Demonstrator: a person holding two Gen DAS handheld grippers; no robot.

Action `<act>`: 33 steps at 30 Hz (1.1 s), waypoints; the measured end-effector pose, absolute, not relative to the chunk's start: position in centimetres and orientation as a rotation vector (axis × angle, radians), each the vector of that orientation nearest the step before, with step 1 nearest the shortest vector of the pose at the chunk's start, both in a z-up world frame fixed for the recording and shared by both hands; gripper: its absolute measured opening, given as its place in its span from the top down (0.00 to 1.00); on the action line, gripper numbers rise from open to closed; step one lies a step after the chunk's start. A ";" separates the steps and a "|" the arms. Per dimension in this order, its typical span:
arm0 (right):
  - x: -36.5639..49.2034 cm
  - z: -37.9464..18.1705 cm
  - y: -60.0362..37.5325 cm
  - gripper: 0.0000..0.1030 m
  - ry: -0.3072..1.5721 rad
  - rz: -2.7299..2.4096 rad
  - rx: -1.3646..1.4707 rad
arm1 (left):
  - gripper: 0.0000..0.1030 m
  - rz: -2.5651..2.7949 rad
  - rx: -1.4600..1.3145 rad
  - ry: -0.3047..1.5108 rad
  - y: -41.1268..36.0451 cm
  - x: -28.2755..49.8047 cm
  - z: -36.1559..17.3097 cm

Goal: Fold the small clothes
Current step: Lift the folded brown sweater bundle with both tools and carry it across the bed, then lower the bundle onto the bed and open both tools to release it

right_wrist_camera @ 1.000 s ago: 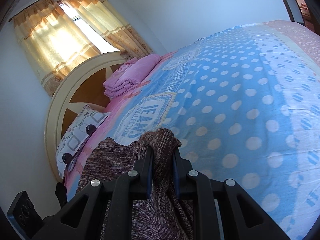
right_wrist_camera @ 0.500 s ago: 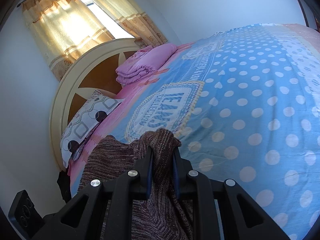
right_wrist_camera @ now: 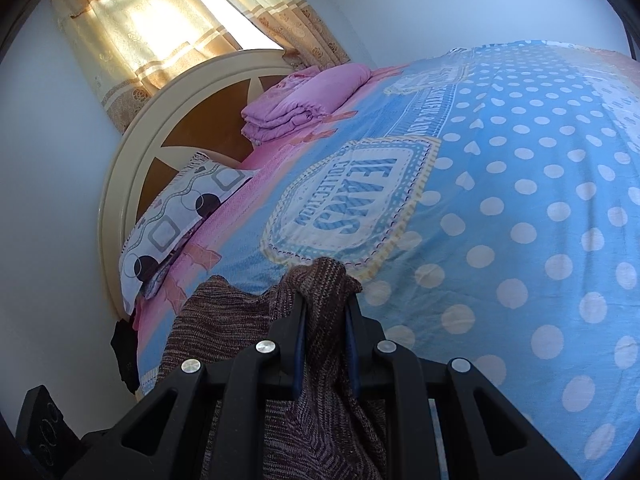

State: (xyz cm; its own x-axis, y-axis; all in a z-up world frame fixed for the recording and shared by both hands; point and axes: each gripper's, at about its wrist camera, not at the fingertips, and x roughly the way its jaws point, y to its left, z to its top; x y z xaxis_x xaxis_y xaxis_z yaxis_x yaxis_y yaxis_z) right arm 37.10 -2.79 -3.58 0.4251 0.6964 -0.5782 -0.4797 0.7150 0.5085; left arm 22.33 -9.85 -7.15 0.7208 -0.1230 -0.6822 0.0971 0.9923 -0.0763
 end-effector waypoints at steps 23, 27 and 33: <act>36.9 -6.1 4.0 0.85 0.918 0.795 0.166 | 0.76 -0.057 -0.047 0.816 -7.7 20.7 -10.2; 37.4 -7.0 3.8 0.85 0.935 0.777 0.175 | 0.75 -0.046 -0.051 0.831 -7.5 20.7 -11.0; 38.3 -8.3 4.1 0.85 0.970 0.756 0.162 | 0.75 -0.022 -0.049 0.851 -7.5 20.9 -12.0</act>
State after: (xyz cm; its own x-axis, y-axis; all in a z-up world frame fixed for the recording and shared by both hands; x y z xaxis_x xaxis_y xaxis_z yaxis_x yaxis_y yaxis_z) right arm 38.35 4.09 -8.28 0.3360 0.6451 -0.6863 -0.5074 0.7378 0.4451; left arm 20.86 -7.49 -11.97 0.6592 -0.0385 -0.7510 -0.0004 0.9987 -0.0515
